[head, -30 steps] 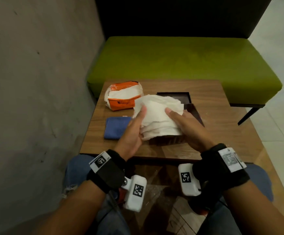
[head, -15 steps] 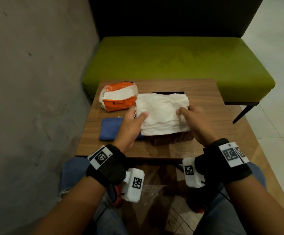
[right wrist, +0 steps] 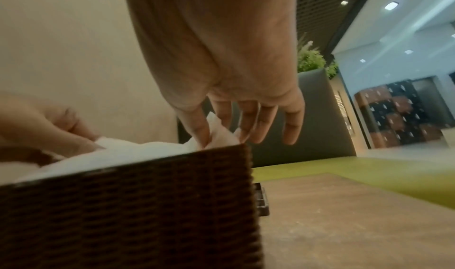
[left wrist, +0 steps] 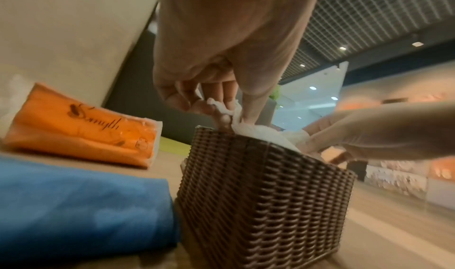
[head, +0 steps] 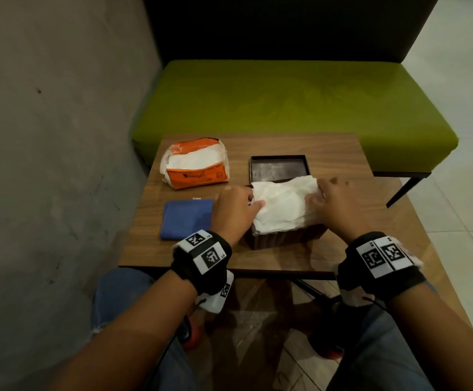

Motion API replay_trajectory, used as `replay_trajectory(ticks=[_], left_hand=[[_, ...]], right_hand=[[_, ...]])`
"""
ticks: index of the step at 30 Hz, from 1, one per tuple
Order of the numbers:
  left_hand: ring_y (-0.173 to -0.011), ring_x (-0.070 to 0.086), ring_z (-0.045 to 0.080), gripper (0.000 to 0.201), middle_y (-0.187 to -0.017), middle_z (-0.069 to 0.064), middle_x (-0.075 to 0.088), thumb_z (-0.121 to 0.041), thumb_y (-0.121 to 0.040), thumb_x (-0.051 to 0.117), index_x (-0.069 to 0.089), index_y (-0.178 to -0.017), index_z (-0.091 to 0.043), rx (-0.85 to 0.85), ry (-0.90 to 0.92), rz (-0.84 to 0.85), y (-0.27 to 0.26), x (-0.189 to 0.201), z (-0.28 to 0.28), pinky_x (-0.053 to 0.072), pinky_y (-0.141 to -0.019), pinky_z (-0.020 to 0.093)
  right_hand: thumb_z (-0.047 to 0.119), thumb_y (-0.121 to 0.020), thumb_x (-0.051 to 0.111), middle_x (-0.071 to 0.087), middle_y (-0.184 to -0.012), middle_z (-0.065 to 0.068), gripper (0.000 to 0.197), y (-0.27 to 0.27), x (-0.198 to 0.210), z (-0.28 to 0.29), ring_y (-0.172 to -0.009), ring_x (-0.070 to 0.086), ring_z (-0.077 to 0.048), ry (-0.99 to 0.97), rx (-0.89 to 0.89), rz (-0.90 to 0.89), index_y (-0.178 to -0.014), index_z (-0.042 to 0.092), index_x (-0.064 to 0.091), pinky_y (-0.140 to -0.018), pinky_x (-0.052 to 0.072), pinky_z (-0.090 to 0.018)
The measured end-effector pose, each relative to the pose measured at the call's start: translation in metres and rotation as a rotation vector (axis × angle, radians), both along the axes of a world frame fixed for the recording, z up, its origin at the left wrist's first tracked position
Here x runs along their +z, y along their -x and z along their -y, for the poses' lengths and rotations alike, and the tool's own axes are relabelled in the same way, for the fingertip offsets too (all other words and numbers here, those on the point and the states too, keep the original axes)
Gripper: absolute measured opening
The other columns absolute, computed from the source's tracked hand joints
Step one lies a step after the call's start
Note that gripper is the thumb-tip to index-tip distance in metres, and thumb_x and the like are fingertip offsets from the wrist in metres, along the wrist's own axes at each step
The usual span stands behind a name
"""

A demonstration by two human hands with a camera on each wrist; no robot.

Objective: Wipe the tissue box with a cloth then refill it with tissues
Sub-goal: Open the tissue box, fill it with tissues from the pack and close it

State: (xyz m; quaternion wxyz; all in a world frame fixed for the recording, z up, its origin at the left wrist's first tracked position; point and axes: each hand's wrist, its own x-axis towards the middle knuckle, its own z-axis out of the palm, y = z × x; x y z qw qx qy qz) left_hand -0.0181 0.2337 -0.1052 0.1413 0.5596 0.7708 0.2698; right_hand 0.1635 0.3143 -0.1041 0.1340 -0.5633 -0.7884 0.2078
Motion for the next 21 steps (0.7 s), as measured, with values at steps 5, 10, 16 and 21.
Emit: replay_trajectory(ticks=[5,10,16,21], left_hand=[[-0.112,0.047,0.025,0.041,-0.114,0.005,0.059,-0.039,-0.083,0.065,0.053,-0.114,-0.016,-0.043,0.125,-0.406,-0.009,0.006,-0.002,0.036,-0.089,0.038],[-0.108,0.051,0.022,0.027,-0.112,0.000,0.058,-0.023,-0.088,0.059,0.053,-0.114,-0.020,-0.165,-0.031,-0.326,-0.015,0.005,-0.003,0.036,-0.088,0.036],[-0.115,0.042,0.022,0.021,-0.109,-0.001,0.063,-0.026,-0.087,0.062,0.064,-0.107,-0.021,-0.231,0.261,-0.537,-0.011,0.003,-0.004,0.030,-0.094,0.043],[-0.114,0.044,0.023,0.016,-0.100,0.002,0.064,-0.016,-0.084,0.063,0.065,-0.099,-0.021,-0.266,0.407,-0.588,-0.016,0.003,-0.011,0.025,-0.102,0.050]], right_hand=[[0.025,-0.086,0.062,0.040,-0.131,-0.022,0.044,0.004,-0.001,0.003,-0.124,0.035,-0.038,-0.101,0.007,0.274,-0.125,0.007,0.051,-0.098,0.034,-0.045],[0.018,-0.085,0.065,0.045,-0.129,-0.016,0.039,0.017,0.005,0.014,-0.119,0.041,-0.033,-0.186,0.137,0.101,-0.122,0.013,0.056,-0.090,0.039,-0.038],[0.024,-0.090,0.058,0.048,-0.127,-0.007,0.034,0.027,-0.002,0.019,-0.118,0.046,-0.027,-0.054,0.227,0.298,-0.124,0.026,0.057,-0.091,0.040,-0.034],[0.024,-0.093,0.051,0.049,-0.138,-0.011,0.031,0.036,0.000,0.019,-0.124,0.050,-0.029,0.079,0.185,0.483,-0.121,0.029,0.062,-0.117,0.009,-0.054]])
